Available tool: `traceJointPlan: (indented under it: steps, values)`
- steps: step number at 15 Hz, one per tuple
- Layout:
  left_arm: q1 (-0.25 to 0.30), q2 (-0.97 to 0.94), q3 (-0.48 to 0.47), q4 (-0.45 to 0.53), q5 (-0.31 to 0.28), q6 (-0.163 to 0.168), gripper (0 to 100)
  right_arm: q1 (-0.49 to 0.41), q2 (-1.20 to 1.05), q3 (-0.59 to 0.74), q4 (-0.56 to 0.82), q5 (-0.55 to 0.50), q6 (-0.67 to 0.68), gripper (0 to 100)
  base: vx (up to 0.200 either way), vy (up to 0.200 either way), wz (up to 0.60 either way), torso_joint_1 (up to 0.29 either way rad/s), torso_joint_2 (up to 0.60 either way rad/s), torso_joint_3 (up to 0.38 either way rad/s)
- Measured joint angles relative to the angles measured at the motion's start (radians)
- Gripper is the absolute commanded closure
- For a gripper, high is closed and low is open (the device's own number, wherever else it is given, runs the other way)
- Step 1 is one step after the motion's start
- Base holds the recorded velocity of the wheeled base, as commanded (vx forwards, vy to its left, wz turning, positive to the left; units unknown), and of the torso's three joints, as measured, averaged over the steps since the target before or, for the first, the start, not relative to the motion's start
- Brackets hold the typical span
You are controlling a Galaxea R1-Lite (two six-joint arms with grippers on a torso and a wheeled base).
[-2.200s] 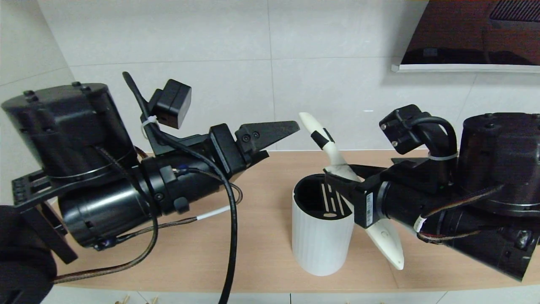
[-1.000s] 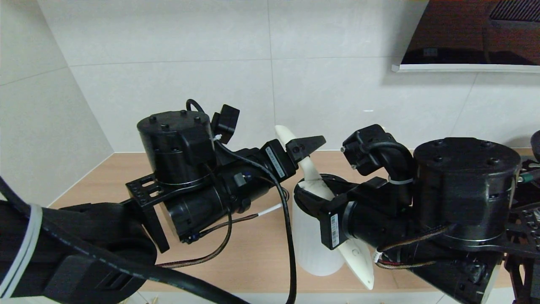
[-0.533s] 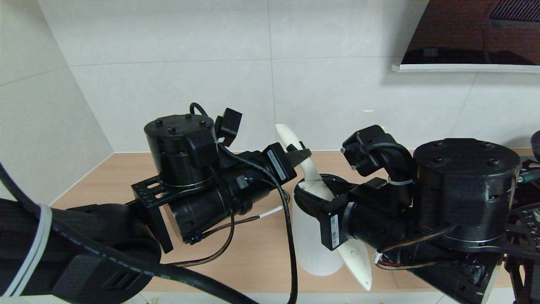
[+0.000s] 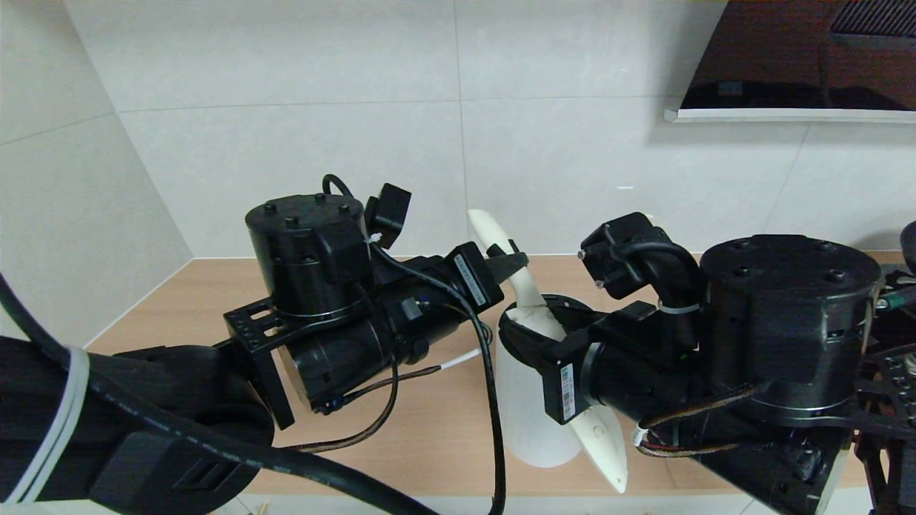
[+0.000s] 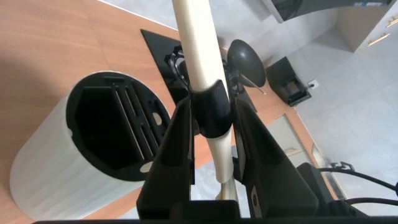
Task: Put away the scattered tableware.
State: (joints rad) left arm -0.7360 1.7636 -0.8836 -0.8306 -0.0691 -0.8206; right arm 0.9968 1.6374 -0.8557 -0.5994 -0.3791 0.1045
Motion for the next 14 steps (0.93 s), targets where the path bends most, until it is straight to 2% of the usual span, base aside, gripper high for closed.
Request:
traceJointPlan:
  steps: [5,6,8,12,14]
  values:
    - [0.000,-0.006,-0.001,-0.029,0.005,0.007,100,-0.002,0.003,0.005,-0.044,0.000,0.000,0,0.000,0.000,0.00,0.000,0.00,0.000]
    - [0.000,-0.008,-0.001,-0.034,0.012,0.016,100,-0.004,-0.001,0.009,-0.052,0.001,-0.002,0,0.000,0.000,0.00,0.000,0.00,0.000]
    - [0.009,-0.015,-0.001,-0.049,0.026,0.053,100,-0.013,-0.023,0.015,-0.057,0.001,-0.005,0,0.000,0.000,0.00,0.000,0.00,0.000]
    - [0.051,-0.064,-0.038,-0.047,0.020,0.207,100,-0.091,-0.109,0.020,-0.055,0.005,-0.023,0,0.000,0.000,0.00,0.000,0.00,0.000]
    - [0.077,-0.078,-0.100,-0.049,0.014,0.344,100,-0.136,-0.149,0.020,-0.053,0.006,-0.035,0,0.000,0.000,0.00,0.000,0.00,0.000]
